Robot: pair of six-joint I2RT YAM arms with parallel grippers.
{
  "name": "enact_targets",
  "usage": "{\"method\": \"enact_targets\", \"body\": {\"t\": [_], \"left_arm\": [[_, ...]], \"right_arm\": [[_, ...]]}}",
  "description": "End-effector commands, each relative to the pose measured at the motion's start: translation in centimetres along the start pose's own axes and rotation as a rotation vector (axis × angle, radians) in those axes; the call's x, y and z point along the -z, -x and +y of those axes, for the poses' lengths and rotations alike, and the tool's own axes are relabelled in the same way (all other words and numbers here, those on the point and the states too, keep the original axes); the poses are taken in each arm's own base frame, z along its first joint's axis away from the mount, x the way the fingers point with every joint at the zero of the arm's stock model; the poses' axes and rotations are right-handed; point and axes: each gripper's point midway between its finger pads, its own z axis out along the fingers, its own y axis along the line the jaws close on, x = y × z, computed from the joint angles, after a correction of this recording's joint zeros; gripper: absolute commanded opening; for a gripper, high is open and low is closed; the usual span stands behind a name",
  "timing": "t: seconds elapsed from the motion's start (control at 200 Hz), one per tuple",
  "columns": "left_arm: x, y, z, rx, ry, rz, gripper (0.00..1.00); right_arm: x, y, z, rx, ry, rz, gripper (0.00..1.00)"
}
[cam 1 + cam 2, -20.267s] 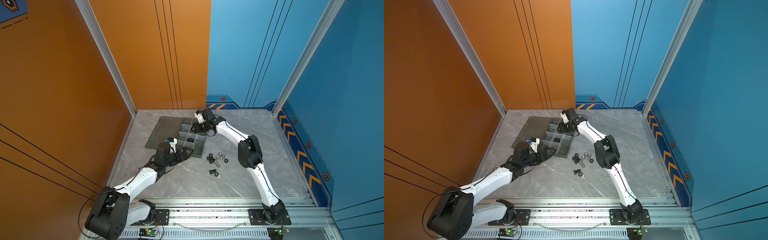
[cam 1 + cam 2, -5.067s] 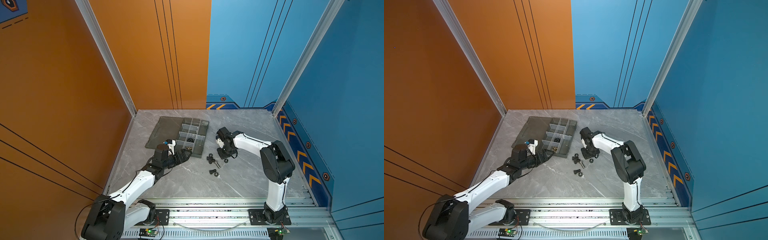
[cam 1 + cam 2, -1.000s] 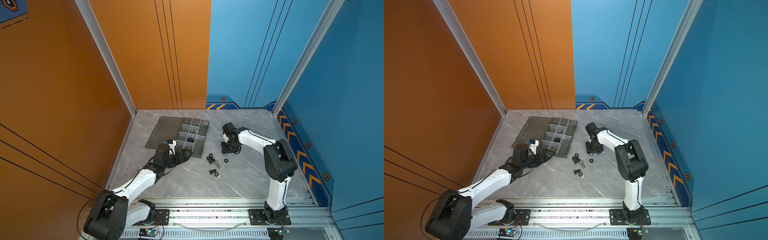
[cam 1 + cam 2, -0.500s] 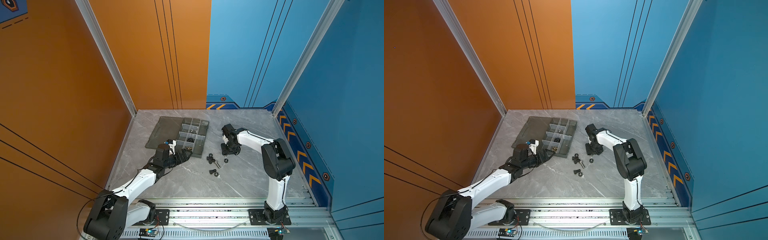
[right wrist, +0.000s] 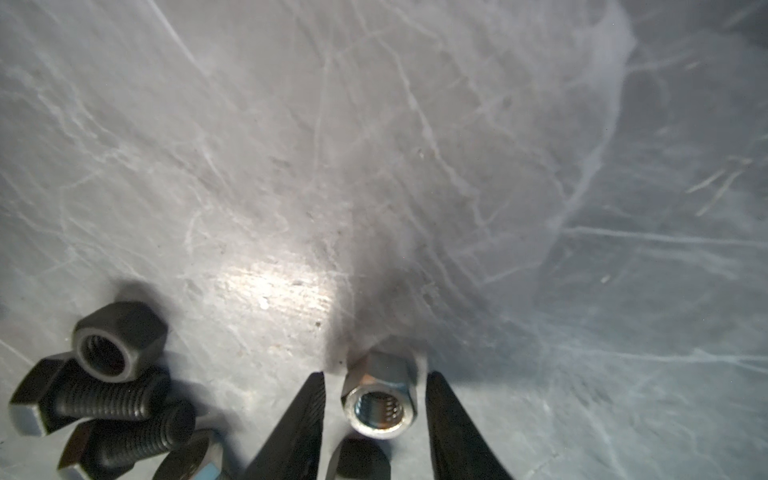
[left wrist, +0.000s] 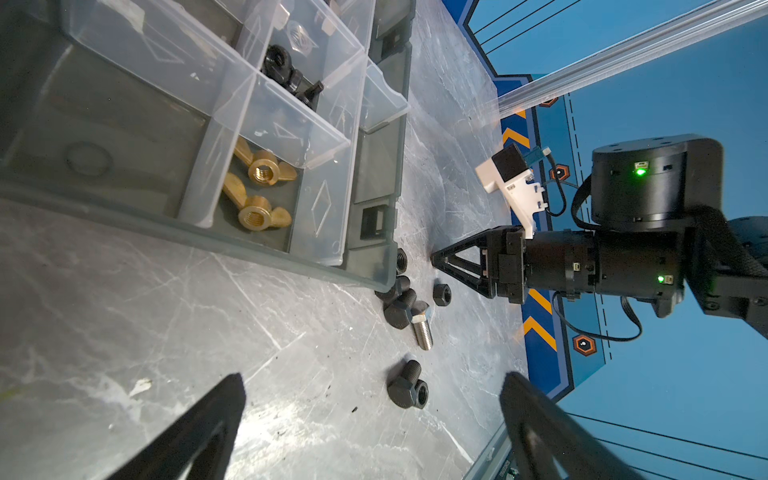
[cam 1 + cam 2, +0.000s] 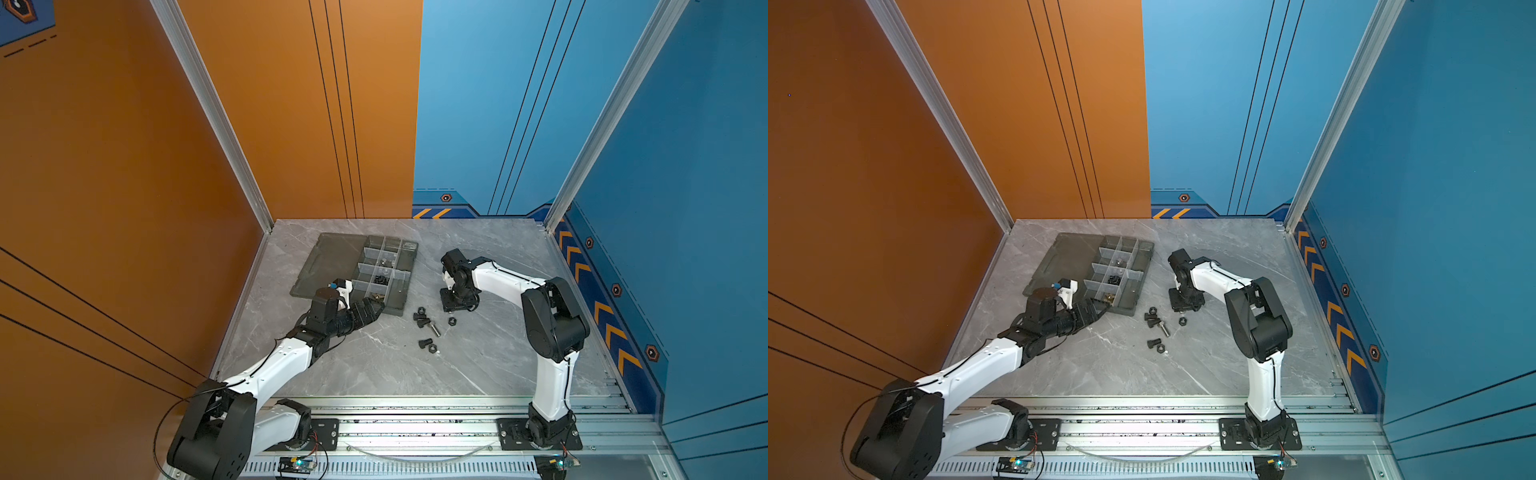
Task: Sort the screws and nuts into containers
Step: 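Lower the right gripper and close on the last silver hex nut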
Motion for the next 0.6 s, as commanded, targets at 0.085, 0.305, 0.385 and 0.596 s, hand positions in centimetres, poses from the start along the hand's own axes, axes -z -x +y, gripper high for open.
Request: {"method": "enact_targets", "body": {"t": [0.085,0.305,0.385,0.596], "left_arm": [[0.19,0.55,-0.9,-0.016,-0.021,-0.015,0.98],[0.23,0.56,-1.01,-0.018,-0.024,-0.016,0.98],[0.22,0.55,-1.07,-0.02,-0.025,-0.016,0.98],[0.19,0.51,-1.03,-0.02,-0.024,-0.014,0.98]], "right_arm": [[-1.16,-2.11,-0.6,0.049,-0.039,0.087,0.41],[-1.51,-2.49,-0.59,0.075,-0.041,0.108,0.41],[-1.67,-2.5,-0.64,0.086,-0.051,0.11,0.4],[-1.78,-2.23,-0.96,0.122,-0.093,0.113,0.39]]}}
